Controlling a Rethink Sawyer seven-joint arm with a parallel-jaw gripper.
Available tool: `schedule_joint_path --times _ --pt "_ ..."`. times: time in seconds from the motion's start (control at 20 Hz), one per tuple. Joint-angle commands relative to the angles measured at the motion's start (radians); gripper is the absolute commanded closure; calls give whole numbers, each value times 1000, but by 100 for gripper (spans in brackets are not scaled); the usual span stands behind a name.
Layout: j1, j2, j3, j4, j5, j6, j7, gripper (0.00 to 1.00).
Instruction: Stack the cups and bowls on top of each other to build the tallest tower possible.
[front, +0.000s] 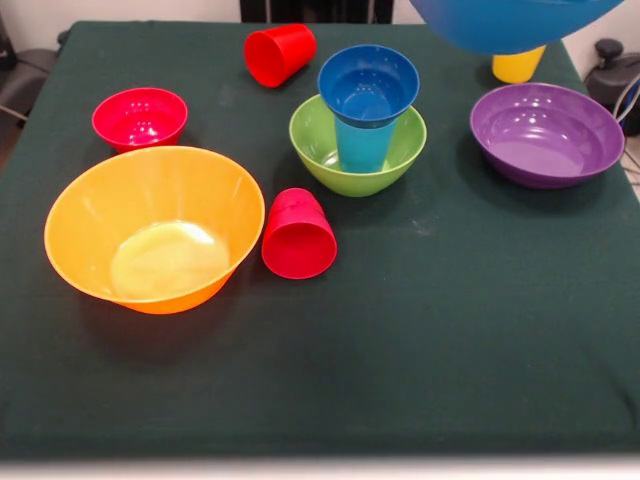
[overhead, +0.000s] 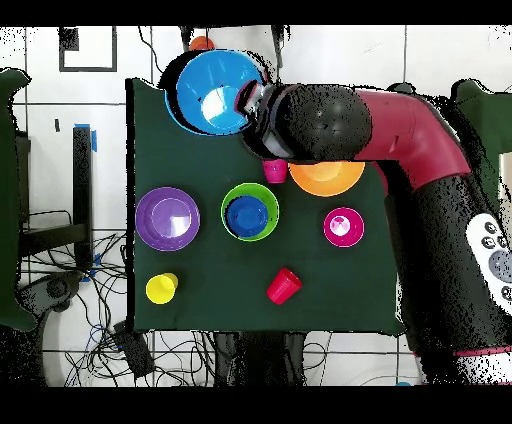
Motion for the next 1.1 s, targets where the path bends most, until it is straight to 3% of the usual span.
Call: schedule_joint_path --times 0.05,1.1 --pt "6 34 -50 52 -36 21 -70 100" --pt "-33 84 -41 89 -104 -68 -118 100"
